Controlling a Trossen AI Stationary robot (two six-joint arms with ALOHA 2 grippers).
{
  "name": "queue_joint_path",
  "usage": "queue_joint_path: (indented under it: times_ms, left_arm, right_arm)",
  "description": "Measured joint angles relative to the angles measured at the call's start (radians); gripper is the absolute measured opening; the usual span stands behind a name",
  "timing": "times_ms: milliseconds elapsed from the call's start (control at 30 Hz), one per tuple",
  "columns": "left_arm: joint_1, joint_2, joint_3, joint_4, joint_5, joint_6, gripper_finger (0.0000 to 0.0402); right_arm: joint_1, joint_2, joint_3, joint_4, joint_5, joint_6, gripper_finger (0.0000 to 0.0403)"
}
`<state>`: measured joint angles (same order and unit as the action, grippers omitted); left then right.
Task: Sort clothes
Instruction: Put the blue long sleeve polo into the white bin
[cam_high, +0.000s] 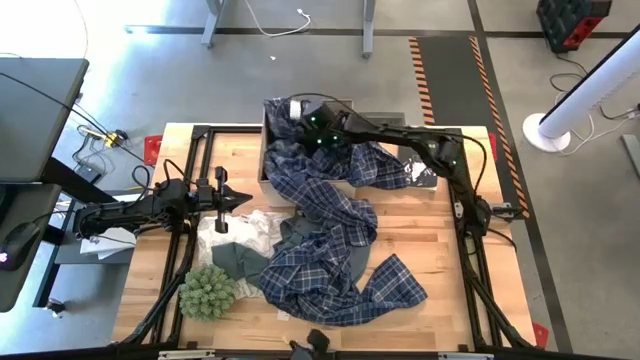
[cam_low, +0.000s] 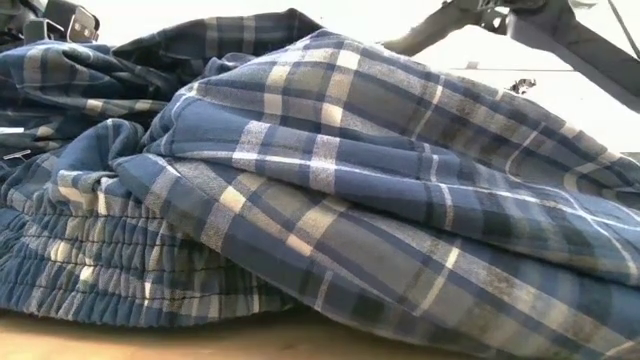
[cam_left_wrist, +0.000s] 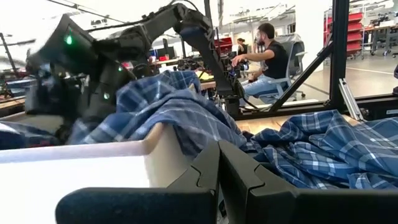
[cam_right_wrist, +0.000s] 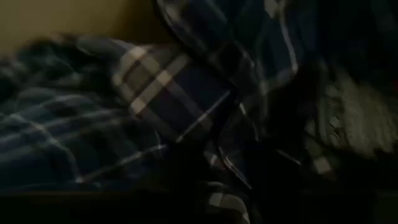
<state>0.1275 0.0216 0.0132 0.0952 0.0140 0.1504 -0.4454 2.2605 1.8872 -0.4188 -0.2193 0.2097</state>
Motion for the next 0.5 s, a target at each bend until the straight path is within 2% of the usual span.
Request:
queue_joint_path:
  times_ms: [100, 200, 267, 367, 500]
  left_arm:
    - [0.000, 0.000, 0.000, 0.000, 0.000, 0.000, 0.0001]
    - [0.000, 0.000, 0.000, -0.001, 0.000, 0.000, 0.0001]
    - [0.000, 0.000, 0.000, -0.001, 0.000, 0.000, 0.0001]
    - [0.000, 0.000, 0.000, -0.001, 0.000, 0.000, 0.0001]
    - [0.000, 0.000, 0.000, -0.001, 0.000, 0.000, 0.0001]
  right_arm:
    - [0.009, 0.013, 0.009, -0.144, 0.019, -0.023, 0.0138]
    - [0.030, 0.027, 0.003, -0.223, 0.114, -0.062, 0.0138]
    - [0.041, 0.018, 0.003, -0.239, 0.158, -0.093, 0.0138]
    - [0.053, -0.012, 0.001, -0.238, 0.164, -0.136, 0.0138]
    - [0.079, -0.108, -0.001, -0.247, 0.214, -0.167, 0.0138]
